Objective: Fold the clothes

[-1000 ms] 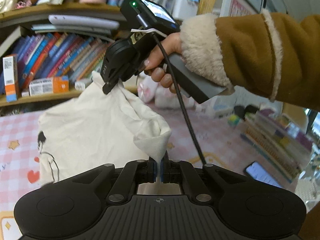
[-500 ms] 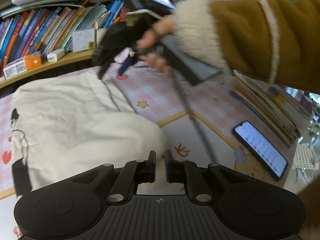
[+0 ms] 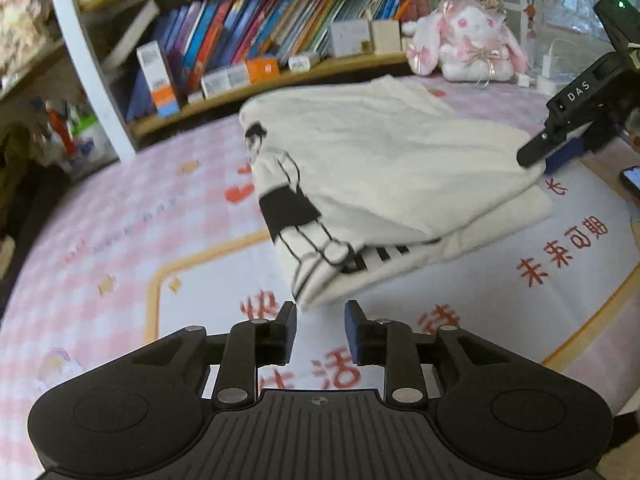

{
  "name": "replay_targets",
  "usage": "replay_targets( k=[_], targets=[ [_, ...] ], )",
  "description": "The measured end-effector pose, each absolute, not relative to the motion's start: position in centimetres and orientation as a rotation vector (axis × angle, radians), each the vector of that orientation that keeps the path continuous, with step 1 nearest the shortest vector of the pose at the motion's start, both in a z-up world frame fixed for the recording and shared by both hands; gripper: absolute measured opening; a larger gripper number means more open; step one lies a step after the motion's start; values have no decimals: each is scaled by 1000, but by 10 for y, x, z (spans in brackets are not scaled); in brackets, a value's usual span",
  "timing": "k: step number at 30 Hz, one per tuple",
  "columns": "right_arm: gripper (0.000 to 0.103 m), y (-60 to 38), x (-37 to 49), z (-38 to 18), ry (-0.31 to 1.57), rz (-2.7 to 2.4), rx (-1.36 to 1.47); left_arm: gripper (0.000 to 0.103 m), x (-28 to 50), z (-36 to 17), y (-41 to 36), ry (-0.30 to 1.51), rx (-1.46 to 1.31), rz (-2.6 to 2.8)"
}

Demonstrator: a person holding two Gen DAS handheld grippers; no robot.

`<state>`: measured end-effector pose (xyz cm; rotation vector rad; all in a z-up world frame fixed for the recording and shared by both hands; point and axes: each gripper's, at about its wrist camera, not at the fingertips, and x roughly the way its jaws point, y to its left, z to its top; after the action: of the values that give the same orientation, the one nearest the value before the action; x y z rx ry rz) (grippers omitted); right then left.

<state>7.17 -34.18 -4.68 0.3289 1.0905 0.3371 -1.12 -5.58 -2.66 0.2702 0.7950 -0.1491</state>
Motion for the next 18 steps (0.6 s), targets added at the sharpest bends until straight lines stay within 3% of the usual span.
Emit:
replay_targets(
  k=[7,11,12,13,14,18],
  targets=[
    [50,-356,55,-61,1077,154,630,32,7,-46,-91,724,677,-223],
    [27,-356,55,-62,1088,110,678,32,9,-57,-96,682,787,-244],
    [18,-356,55,-63,1092,104,694,27,9,-53,-94,665,770,-237],
    [14,-354,55,-61,1087,99,696,8,9,-49,-90,647,748,-227],
    [10,-352,55,-59,1079,95,695,3,9,-45,-87,627,735,-228],
    [8,-341,48,-29,980,109,652,2,-5,-26,-75,500,734,-208]
  ],
)
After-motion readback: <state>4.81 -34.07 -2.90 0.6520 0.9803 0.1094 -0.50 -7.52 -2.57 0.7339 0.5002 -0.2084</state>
